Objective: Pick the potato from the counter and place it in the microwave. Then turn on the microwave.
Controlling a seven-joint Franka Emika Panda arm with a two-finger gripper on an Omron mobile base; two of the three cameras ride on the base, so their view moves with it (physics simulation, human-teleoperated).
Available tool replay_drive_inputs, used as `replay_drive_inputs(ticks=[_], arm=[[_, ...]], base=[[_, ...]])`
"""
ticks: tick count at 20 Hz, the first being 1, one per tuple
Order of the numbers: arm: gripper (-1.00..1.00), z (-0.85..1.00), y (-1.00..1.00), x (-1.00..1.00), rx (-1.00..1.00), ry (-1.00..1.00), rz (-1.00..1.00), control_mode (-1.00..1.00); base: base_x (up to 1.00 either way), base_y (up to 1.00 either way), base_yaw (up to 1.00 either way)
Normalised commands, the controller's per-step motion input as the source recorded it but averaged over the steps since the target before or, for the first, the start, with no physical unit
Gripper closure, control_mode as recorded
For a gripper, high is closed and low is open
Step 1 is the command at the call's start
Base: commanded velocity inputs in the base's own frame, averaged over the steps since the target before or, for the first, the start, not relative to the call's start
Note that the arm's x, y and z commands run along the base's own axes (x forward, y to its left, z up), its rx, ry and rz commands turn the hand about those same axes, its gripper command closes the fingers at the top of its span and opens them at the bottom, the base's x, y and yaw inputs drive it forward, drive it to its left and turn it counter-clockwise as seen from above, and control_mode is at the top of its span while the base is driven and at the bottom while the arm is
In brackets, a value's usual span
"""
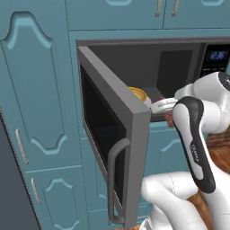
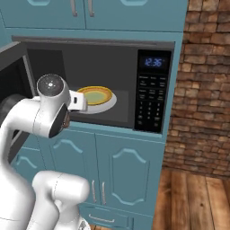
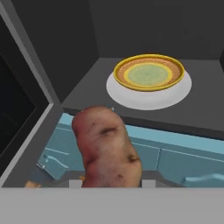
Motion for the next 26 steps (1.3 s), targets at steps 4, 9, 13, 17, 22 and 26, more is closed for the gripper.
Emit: replay_drive_inputs(ticks=[4, 9, 13, 17, 22, 26], arm=[[1.00, 0.00, 0.01, 0.37, 0.00, 0.00, 0.00, -1.00], [1.00, 0.00, 0.01, 0.38, 0.00, 0.00, 0.00, -1.00], [1.00, -0.02, 0.12, 0.30, 0.00, -0.12, 0.00, -1.00], [1.00, -0.02, 0.06, 0.32, 0.00, -0.12, 0.00, -1.00], [1.00, -0.02, 0.02, 0.30, 0.00, -0.07, 0.00, -1.00], [1.00, 0.00, 0.00, 0.34, 0.00, -0.01, 0.00, -1.00]], base=[[0.00, 0.00, 0.00], [0.00, 0.00, 0.00], [0.00, 0.00, 0.00], [0.00, 0.00, 0.00], [0.00, 0.00, 0.00], [0.00, 0.00, 0.00]])
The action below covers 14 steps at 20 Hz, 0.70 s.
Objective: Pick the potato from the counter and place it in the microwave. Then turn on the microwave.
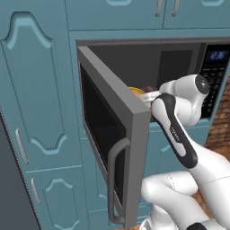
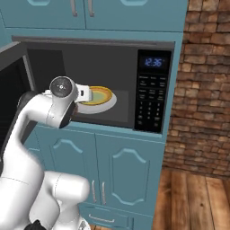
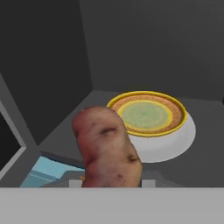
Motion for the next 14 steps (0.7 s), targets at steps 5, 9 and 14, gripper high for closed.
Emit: replay_drive_inputs(ticks=[5, 9, 14], arm=[[1.00, 0.00, 0.00, 0.33, 0.00, 0.00, 0.00, -1.00], [1.00, 0.00, 0.00, 0.34, 0.00, 0.00, 0.00, -1.00], [1.00, 0.00, 0.01, 0.32, 0.00, 0.00, 0.00, -1.00]], base=[[0.00, 0.00, 0.00], [0.00, 0.00, 0.00], [0.00, 0.00, 0.00]])
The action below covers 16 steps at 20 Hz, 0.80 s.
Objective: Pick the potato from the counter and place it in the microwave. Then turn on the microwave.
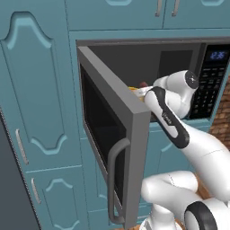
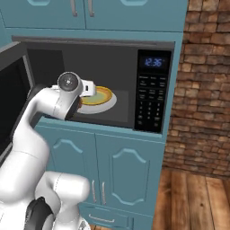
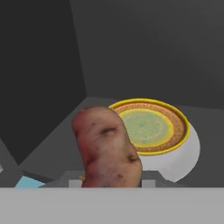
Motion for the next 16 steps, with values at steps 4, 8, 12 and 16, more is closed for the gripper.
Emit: replay_drive_inputs(ticks=[4, 8, 12, 16], arm=[[1.00, -0.04, 0.05, 0.28, 0.00, 0.00, 0.00, -1.00], [1.00, -0.06, 0.10, 0.32, 0.00, -0.03, 0.00, -1.00], [1.00, -0.12, 0.14, 0.25, 0.00, -0.10, 0.00, -1.00], [1.00, -0.09, 0.07, 0.27, 0.00, -0.10, 0.00, -1.00]], base=[[0.00, 0.00, 0.00], [0.00, 0.00, 0.00], [0.00, 0.00, 0.00], [0.00, 0.00, 0.00]])
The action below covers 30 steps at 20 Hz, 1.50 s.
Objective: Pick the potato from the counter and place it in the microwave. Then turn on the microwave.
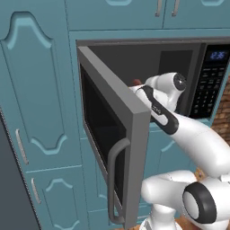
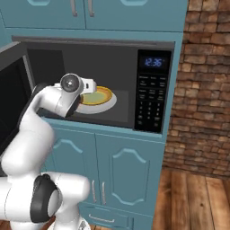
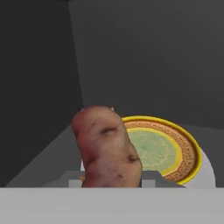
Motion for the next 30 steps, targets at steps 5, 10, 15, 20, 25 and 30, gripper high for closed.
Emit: replay_drive_inputs(ticks=[5, 10, 15, 20, 25, 30], arm=[[1.00, -0.03, 0.00, 0.25, 0.00, 0.00, 0.00, -1.00], [1.00, 0.00, 0.00, 0.23, -0.02, 0.04, 0.00, -1.00], [1.00, -0.01, 0.00, 0.22, -0.01, 0.04, 0.00, -1.00], [1.00, -0.05, 0.00, 0.22, 0.00, 0.02, 0.00, -1.00], [1.00, -0.11, 0.00, 0.16, 0.00, 0.00, 0.00, -1.00], [1.00, -0.10, 0.00, 0.11, 0.00, 0.00, 0.00, -1.00]], base=[[0.00, 0.00, 0.00], [0.00, 0.00, 0.00], [0.00, 0.00, 0.00], [0.00, 0.00, 0.00], [0.00, 0.00, 0.00], [0.00, 0.00, 0.00]])
